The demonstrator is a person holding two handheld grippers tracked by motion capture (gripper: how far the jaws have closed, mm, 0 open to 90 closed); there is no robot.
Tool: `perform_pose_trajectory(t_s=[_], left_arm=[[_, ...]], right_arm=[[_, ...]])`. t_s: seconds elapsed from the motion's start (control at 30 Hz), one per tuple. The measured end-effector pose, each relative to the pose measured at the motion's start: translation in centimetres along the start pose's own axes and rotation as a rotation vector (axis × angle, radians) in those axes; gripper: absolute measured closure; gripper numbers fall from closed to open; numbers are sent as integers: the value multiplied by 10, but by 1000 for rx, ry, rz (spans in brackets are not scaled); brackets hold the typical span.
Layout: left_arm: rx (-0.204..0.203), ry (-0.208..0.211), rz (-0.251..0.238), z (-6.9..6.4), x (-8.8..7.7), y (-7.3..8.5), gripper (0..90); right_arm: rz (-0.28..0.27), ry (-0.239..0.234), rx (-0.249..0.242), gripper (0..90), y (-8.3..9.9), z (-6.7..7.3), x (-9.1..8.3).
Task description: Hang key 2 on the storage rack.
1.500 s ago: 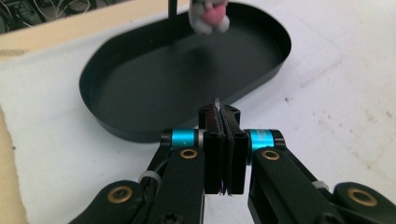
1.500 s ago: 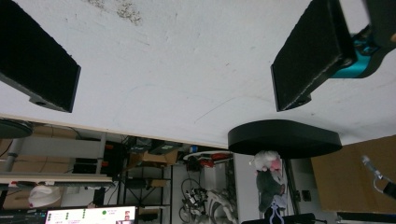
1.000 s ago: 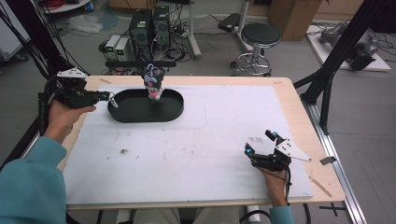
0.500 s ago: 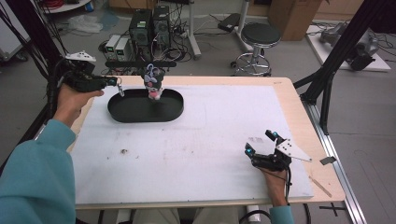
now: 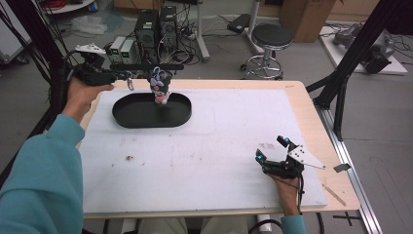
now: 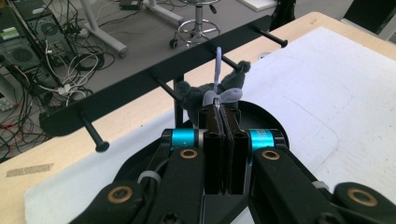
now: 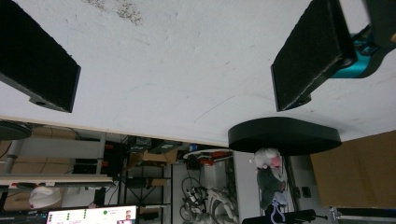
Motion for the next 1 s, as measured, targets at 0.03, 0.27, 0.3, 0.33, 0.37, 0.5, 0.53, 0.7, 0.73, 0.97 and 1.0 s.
perform_pose_trajectory(t_s=[0.03, 0.27, 0.3, 0.33, 0.37, 0.5, 0.53, 0.7, 0.73, 0.97, 1.0], left_arm=[[2, -1, -1, 0, 1, -2, 881], [22, 12, 0, 0, 8, -15, 881], [24, 11, 0, -1, 9, -17, 882], [36, 13, 7, -1, 10, -19, 881], [40, 13, 6, -1, 11, -20, 882], [48, 17, 25, -1, 16, -22, 882], [50, 21, 28, -1, 17, -22, 882], [54, 16, 46, 3, 24, -22, 882], [54, 13, 50, 4, 25, -21, 882], [49, 10, 77, 9, 33, -18, 881], [48, 12, 77, 9, 34, -18, 881]], right_arm=[[-1, 0, 1, 6, 0, 0, 0], [-1, 1, -6, 6, 0, 0, 0], [-1, 3, -6, 6, 0, 0, 0], [0, 2, -6, 6, 0, 0, 0], [-1, 3, -7, 6, 0, 0, 0], [0, 2, -9, 6, 0, 0, 0], [-1, 4, -9, 6, 0, 0, 0], [1, 5, -5, 6, 0, 1, 0], [1, 6, -10, 6, 0, 1, 0], [0, 5, -6, 6, 0, 1, 0], [0, 5, -7, 6, 0, 1, 0]])
Point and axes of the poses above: each handheld gripper's, and its own axes: x roughly forward along the jaws, y roughly out of its underside, z roughly to its left, the point moved 3 cm from there along x, roughly forward along the jaws, and after that the axes turned 10 degrees about -y, right-handed, at the moved point
